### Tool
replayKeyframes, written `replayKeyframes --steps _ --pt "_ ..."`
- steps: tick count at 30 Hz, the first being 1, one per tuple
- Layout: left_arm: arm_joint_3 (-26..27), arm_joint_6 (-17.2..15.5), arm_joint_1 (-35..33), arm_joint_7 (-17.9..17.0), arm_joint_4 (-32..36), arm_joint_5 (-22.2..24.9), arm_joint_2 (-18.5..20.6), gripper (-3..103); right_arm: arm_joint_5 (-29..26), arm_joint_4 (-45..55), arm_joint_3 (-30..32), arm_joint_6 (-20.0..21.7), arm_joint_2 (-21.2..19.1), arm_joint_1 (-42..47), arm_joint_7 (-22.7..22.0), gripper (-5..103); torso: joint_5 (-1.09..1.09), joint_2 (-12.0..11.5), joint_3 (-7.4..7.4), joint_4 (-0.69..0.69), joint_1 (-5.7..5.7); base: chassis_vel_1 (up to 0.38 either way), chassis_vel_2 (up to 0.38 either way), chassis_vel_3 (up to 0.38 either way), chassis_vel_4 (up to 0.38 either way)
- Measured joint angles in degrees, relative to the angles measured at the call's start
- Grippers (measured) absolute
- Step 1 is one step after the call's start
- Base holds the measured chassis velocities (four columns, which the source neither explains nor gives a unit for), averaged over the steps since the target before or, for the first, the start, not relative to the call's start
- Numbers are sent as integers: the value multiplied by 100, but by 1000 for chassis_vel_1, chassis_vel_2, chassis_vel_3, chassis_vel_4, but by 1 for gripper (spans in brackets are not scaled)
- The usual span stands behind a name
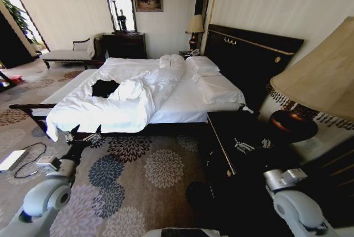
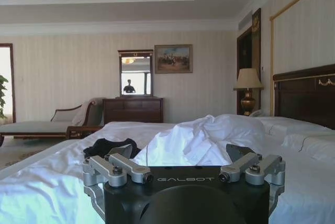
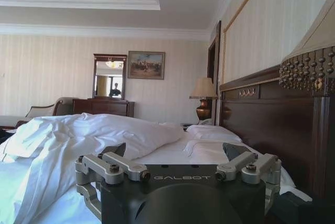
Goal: Fold the clothes on the bed.
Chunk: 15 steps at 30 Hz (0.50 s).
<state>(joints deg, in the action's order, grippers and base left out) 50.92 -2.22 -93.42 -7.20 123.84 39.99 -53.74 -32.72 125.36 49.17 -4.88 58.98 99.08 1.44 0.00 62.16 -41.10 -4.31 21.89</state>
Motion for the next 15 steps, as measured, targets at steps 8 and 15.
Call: replayKeyframes --steps 8,15 --pt "-1 86 -98 31 39 -36 -19 100 82 26 -37 -49 11 64 36 100 0 0 0 0 0 0 0 0 0" --pt "-2 111 -114 31 76 -32 -30 100 86 63 15 -58 -105 79 34 100 0 0 0 0 0 0 0 0 0"
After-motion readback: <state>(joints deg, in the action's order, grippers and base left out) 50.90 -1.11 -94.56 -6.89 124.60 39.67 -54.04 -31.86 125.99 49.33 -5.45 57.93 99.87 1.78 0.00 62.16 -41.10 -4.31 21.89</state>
